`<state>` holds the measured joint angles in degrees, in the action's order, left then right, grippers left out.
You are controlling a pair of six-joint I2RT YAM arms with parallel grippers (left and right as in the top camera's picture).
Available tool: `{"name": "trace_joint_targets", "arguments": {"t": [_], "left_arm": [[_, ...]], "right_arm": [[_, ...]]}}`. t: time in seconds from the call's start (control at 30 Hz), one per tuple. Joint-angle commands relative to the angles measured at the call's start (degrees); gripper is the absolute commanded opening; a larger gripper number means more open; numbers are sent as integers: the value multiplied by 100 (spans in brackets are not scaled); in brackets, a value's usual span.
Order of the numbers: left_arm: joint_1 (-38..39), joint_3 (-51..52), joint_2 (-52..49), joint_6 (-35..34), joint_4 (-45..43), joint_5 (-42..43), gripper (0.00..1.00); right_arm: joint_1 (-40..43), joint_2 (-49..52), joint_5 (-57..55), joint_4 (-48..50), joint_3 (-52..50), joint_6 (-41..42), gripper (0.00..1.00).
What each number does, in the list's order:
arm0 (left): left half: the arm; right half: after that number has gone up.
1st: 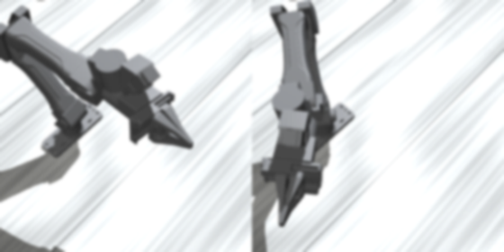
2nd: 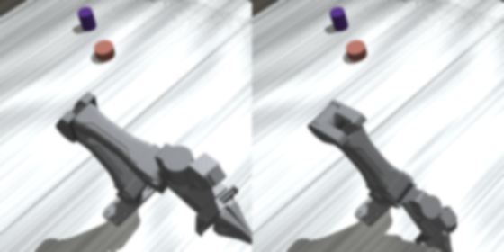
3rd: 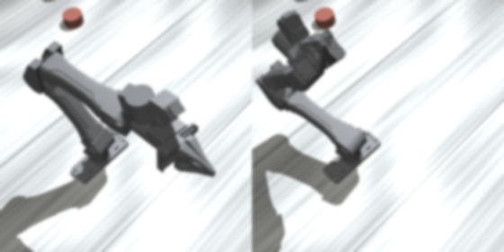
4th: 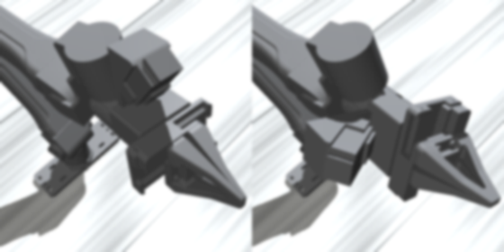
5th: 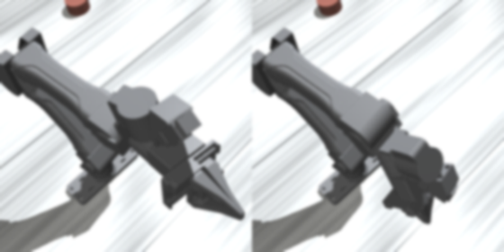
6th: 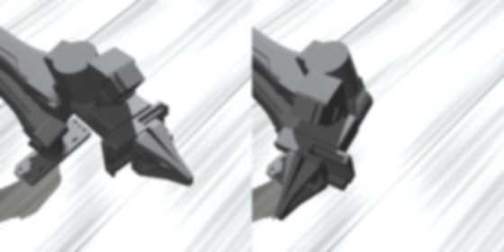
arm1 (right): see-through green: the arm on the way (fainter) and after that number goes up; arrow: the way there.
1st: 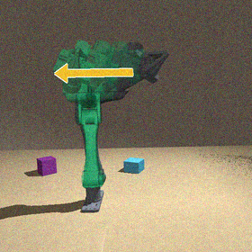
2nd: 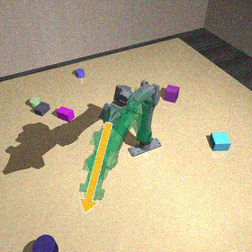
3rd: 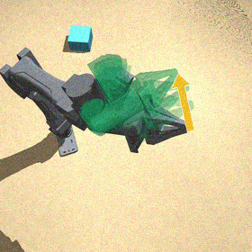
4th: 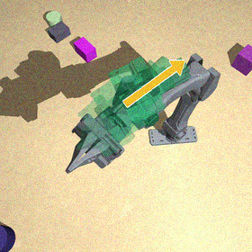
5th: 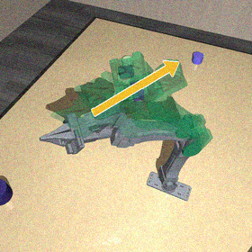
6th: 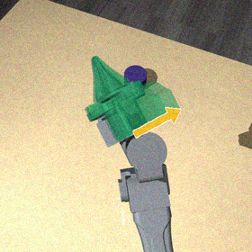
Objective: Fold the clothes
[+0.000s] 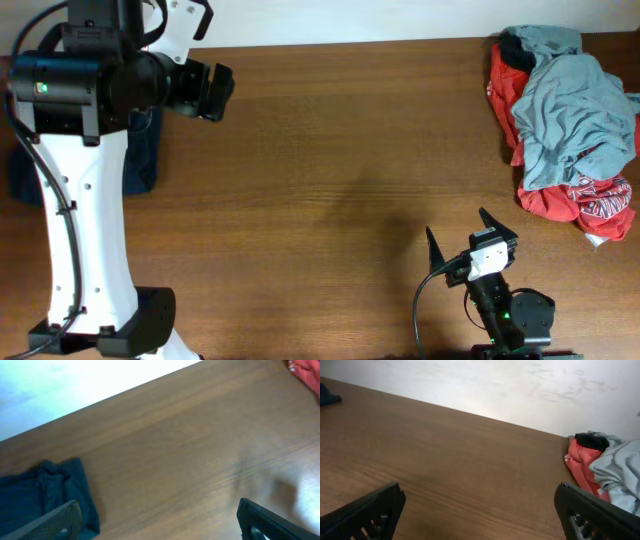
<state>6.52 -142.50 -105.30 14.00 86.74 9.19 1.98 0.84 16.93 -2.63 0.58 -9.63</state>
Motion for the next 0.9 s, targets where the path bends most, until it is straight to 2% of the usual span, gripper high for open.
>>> {"name": "trace_joint_targets", "arguments": {"t": [0.0,0.1,0.33,0.7,0.87], "left_arm": [[9,138,334,111,-313,-216,99],[9,761,730,111,-1110,-212,99],[-57,3477,2214,109,-3246,-352,99],[-570,7667,4911,105,-5093,-297,99],[-769,9707,6426,96,-6638,-31,99]], "right_arm": [[-42,-63,-111,-48,-26,20,99],[-42,-63,-109,-48,-26,20,98],[-42,-63,-109,-48,-26,20,98],[-42,-63,-111,-48,-26,20,99],[-42,-63,-109,-48,-26,22,99]]}}
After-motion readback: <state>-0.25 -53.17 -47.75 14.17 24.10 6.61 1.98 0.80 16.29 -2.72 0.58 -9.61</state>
